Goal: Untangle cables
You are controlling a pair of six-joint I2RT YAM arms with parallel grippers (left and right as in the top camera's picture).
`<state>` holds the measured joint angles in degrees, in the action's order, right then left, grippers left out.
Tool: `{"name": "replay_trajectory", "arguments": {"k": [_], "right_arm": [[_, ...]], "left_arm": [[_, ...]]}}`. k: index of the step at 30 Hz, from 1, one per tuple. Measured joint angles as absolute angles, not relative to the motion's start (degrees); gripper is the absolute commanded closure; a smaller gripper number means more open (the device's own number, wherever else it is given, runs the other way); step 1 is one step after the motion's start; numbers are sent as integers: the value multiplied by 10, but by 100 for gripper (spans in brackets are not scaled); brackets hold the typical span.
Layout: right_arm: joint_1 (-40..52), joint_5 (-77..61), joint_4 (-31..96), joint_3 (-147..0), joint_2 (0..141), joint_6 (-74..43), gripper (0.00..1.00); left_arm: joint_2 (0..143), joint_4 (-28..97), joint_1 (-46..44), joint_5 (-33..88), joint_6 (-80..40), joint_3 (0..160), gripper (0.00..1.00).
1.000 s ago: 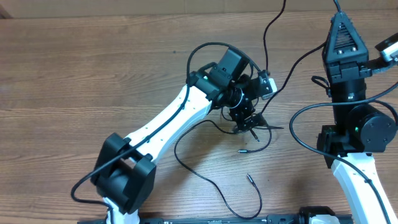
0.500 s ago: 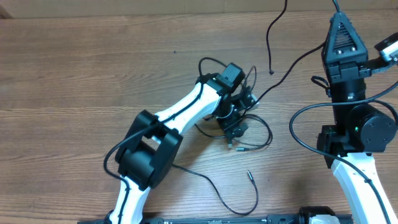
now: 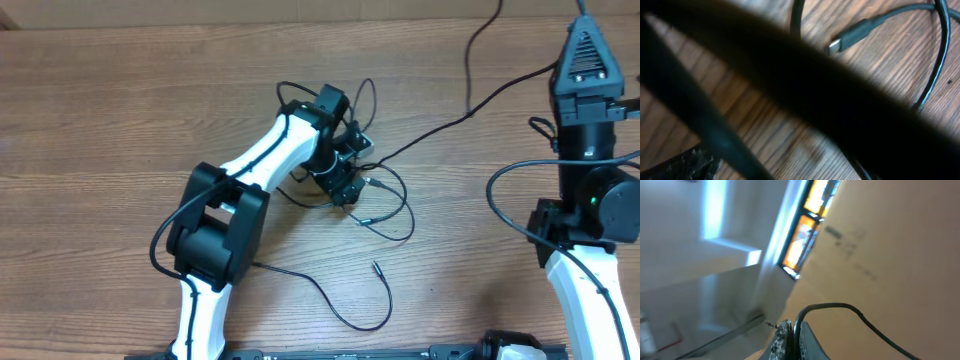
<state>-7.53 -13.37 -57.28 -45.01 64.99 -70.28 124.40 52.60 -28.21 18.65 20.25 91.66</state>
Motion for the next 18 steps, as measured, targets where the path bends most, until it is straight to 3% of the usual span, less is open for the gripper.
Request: {"name": "replay_trajectory", "arguments": {"k": [18], "right_arm": [[-234, -195, -484, -450, 651, -703, 96]], "left_arm": [[1196, 558, -272, 226, 240, 910, 0]]}}
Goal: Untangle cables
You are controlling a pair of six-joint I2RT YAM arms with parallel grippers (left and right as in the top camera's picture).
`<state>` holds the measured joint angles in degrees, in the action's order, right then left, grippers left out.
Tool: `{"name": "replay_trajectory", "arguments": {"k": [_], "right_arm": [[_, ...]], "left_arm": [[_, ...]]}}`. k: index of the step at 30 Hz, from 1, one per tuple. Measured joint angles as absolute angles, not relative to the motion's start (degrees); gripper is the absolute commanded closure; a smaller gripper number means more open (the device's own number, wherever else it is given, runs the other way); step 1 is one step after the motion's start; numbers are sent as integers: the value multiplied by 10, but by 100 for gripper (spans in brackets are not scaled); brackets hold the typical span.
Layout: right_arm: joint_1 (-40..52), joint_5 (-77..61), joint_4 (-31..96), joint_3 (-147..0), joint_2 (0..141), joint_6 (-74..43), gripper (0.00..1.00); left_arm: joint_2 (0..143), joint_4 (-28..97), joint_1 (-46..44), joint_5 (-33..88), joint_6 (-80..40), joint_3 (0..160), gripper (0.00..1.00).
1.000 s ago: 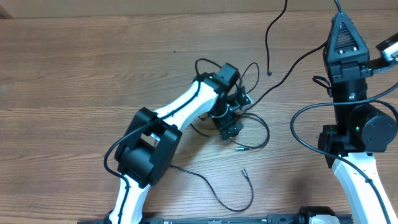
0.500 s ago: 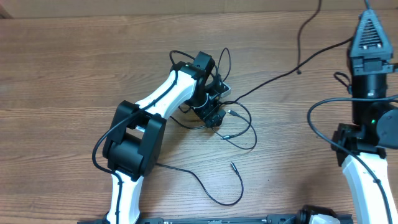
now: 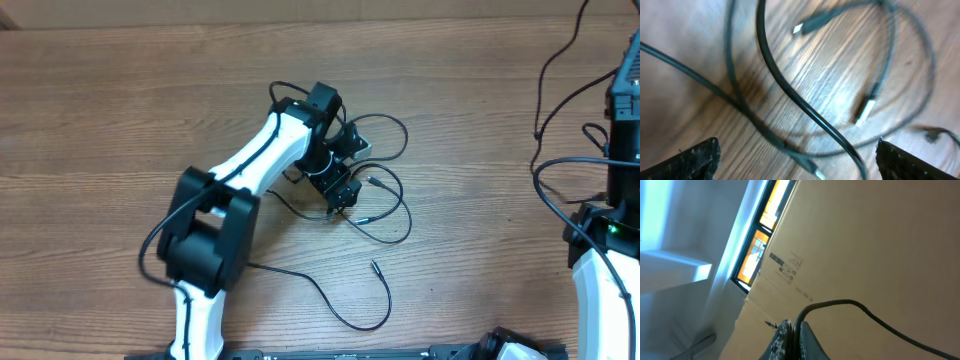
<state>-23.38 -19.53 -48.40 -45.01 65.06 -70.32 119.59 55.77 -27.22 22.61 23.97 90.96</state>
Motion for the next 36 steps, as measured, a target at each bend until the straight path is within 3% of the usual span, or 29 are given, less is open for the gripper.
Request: {"name": "replay_trajectory", "arguments": {"k": [9, 18, 21, 30, 36], "right_arm": [[-236, -225, -484, -450, 651, -703, 96], [-236, -290, -474, -465, 653, -703, 96], [-236, -352, -417, -526, 672, -691, 96], [-236, -517, -94, -815, 796, -561, 96], [-236, -585, -72, -936, 898, -526, 96]], "left_arm": [[1017, 548, -257, 221, 240, 910, 0], [1005, 555, -257, 221, 213, 910, 0], [1005, 550, -257, 228, 203, 910, 0], [1005, 535, -257, 251, 165, 910, 0], [1005, 532, -257, 253, 155, 910, 0]]}}
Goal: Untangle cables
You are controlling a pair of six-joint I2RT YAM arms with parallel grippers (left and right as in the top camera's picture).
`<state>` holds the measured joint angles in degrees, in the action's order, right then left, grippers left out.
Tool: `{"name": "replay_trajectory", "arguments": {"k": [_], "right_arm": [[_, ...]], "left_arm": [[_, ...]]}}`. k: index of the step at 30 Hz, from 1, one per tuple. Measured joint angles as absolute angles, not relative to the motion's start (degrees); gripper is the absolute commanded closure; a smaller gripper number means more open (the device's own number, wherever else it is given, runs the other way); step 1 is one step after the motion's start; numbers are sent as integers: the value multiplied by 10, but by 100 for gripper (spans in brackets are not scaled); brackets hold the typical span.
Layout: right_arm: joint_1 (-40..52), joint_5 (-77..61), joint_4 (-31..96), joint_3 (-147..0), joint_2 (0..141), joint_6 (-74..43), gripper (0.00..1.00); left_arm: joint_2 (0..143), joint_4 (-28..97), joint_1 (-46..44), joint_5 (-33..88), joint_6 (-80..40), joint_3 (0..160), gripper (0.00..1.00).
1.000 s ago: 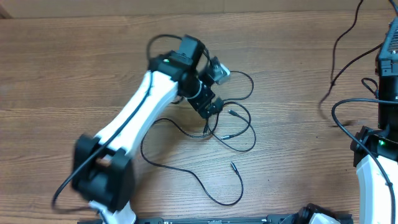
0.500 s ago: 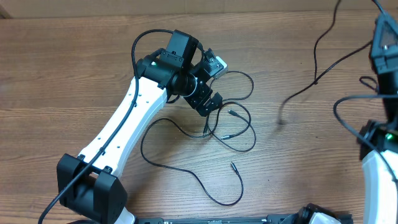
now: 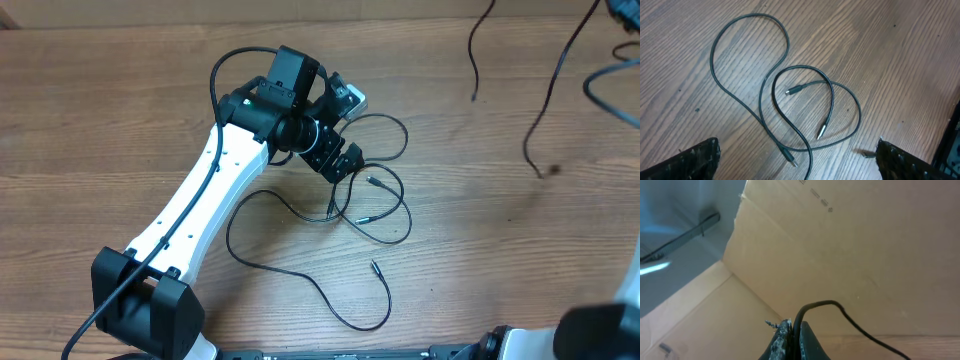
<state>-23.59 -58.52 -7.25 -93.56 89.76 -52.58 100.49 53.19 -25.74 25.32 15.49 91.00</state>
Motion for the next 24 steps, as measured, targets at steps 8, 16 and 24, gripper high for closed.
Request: {"name": "replay_trajectory", "arguments": {"k": [8, 16, 24], "right_arm": [[-236, -601, -68, -1006, 1016, -530, 96], [-233, -601, -28, -1012, 1046, -511, 96], [-229, -580, 37, -1017, 1046, -462, 96]], "left_arm": [[1005, 531, -257, 253, 151, 910, 0], [1005, 532, -257, 253, 151, 910, 0], [1005, 532, -257, 253, 150, 910, 0]]}}
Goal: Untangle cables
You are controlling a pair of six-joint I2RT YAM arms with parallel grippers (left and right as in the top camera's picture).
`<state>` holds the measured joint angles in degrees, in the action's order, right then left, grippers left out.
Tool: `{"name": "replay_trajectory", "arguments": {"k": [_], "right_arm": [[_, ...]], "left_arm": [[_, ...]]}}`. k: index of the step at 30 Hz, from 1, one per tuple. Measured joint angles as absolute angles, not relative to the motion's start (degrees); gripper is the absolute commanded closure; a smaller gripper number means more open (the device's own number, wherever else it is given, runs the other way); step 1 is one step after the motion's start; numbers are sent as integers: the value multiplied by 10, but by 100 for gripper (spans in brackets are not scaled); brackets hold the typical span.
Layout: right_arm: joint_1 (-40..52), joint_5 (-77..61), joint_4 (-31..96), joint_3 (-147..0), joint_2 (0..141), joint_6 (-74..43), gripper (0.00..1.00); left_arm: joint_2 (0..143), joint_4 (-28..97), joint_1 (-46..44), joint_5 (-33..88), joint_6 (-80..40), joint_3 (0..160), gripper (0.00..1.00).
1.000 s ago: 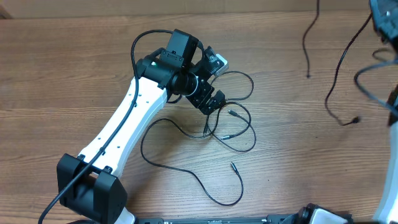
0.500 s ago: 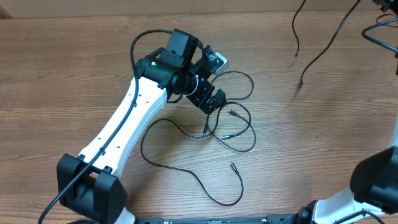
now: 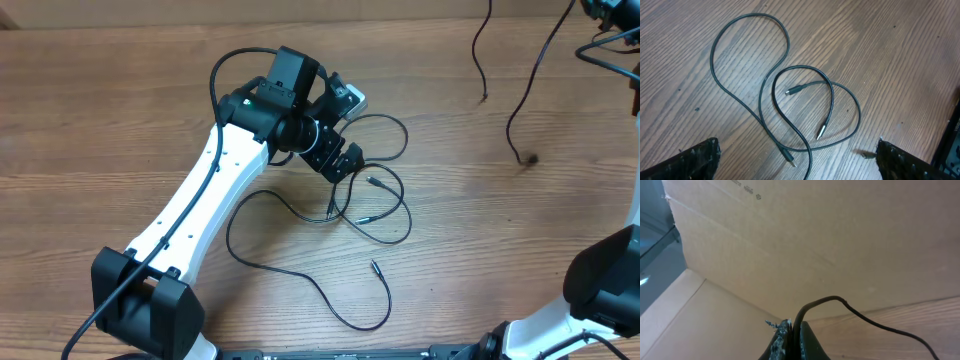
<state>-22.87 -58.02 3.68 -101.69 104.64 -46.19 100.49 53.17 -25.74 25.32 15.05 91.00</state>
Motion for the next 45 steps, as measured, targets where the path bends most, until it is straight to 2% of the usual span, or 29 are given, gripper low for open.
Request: {"name": "replay_trajectory", "arguments": {"k": [5, 11, 17, 21, 24, 32, 45], "right_arm": [[-203, -571, 3, -1017, 1046, -459, 96], [-127, -554, -65, -1017, 1046, -474, 96], [-82, -508, -69, -1017, 1046, -479, 96], [-94, -469, -53, -1018, 1046, -456, 96], [-110, -420, 3, -1020, 1046, -406, 96], [-167, -216, 125, -1020, 1058, -279, 96], [-264, -145, 135, -1020, 1145, -232, 96]], "left_arm": [[1005, 532, -257, 253, 149, 910, 0], [1005, 532, -257, 253, 149, 910, 0], [1005, 532, -257, 253, 149, 910, 0], [1005, 532, -257, 253, 149, 910, 0], [1005, 532, -257, 253, 149, 910, 0], [1005, 532, -257, 253, 149, 910, 0], [1005, 531, -257, 253, 149, 910, 0]]}}
